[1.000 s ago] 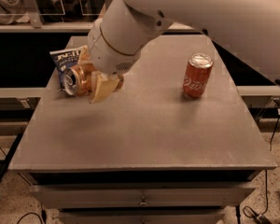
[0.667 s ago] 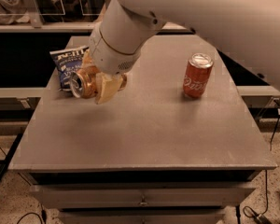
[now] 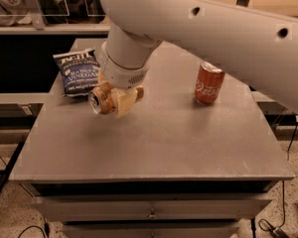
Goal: Knock orange can over
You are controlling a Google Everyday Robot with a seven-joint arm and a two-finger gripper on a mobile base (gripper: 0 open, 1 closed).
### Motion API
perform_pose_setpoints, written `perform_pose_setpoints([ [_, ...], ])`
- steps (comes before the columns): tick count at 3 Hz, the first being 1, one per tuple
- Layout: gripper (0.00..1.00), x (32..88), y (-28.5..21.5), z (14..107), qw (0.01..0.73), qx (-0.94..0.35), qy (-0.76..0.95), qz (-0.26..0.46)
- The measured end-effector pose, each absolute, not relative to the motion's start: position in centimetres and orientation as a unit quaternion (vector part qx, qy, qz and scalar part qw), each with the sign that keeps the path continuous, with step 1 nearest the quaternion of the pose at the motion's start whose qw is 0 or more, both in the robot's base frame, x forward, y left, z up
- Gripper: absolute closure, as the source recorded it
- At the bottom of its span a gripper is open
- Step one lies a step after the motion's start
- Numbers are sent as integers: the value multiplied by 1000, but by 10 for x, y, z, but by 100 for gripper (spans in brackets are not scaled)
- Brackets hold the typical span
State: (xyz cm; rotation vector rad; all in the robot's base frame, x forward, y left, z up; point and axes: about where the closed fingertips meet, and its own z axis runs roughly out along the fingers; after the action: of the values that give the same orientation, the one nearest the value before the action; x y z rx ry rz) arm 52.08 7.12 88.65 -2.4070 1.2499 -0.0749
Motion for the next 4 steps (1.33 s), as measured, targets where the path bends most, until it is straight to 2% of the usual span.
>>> perform_pose_setpoints([
  [1, 100, 526, 60, 868, 179, -868, 460, -48],
  [2, 82, 530, 54, 857, 154, -869, 467, -55],
  [4, 36, 530, 57, 848, 128, -875, 465, -51],
])
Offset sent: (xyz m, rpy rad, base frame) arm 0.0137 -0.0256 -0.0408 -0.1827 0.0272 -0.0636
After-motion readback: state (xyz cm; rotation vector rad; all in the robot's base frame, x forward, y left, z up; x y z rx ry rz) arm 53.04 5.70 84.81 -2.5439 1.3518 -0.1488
